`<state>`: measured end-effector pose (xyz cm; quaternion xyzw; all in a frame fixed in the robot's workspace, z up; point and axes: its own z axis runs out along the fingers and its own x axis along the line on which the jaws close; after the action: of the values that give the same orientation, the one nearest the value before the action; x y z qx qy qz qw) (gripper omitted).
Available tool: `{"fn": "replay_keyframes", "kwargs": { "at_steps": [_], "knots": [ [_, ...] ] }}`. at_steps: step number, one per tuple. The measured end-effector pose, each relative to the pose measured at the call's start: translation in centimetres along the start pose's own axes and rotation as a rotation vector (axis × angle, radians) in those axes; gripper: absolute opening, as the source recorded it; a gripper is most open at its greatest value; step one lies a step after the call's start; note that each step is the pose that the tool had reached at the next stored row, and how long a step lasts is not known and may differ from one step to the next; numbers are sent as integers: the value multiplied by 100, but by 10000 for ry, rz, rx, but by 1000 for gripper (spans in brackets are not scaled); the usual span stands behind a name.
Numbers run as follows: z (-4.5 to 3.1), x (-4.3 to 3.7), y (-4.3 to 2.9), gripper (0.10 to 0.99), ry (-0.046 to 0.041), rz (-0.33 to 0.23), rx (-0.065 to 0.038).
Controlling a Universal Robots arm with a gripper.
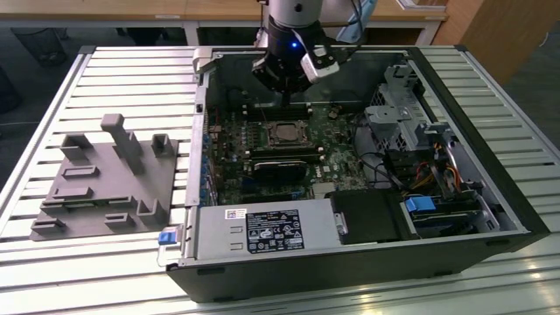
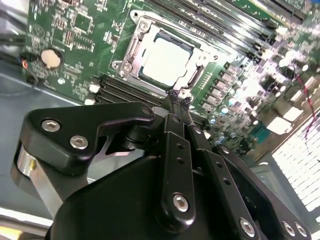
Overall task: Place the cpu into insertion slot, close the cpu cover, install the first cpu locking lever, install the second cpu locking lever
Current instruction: 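Install the first cpu locking lever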
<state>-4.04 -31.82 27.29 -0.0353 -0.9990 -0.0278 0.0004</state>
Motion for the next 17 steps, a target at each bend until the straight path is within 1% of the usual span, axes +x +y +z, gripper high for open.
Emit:
{"fn": "replay_keyframes", "kwargs": {
  "at_steps": [11, 12, 14, 17],
  "knots": [
    [8, 0, 0, 106, 110, -1978, 4],
    [10, 9, -2, 106, 109, -2047, 5],
    [14, 61, -5, 106, 86, -2051, 4],
    [21, 119, -9, 106, 73, -2043, 4]
  ]
}}
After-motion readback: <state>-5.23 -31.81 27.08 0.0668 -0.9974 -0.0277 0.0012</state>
